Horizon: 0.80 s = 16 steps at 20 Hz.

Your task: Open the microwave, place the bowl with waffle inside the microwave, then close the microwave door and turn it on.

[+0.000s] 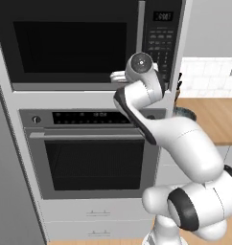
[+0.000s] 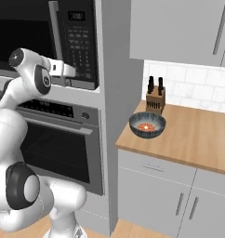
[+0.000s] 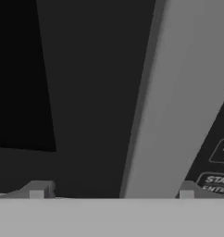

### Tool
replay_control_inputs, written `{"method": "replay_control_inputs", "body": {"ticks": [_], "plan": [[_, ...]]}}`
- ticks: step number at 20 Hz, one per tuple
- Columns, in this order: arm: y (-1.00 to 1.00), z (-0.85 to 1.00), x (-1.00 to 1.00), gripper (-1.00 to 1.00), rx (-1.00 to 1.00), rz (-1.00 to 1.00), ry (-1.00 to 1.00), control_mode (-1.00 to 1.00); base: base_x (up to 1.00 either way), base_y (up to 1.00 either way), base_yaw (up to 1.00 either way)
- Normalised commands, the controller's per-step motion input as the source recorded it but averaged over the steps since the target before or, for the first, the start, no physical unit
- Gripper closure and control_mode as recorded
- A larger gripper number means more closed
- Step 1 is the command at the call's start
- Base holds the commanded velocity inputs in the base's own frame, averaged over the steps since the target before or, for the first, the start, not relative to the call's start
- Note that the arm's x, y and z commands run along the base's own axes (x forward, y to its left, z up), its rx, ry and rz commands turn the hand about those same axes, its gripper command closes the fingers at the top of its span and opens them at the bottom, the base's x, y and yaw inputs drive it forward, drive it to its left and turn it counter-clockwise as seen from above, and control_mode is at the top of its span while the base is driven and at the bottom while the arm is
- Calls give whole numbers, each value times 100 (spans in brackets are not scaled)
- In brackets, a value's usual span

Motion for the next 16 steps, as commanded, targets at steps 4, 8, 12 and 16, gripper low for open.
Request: {"method": "replay_control_inputs", "body": {"ticks": [4,8,12,16], "plan": [[11,-55,84,100,-2,0,-5,-100,0,0,0],[9,-56,89,100,0,0,-6,-100,0,0,0],[69,-51,76,100,0,6,-18,-100,0,0,0],[100,-36,84,100,0,6,-3,-100,0,0,0]]}}
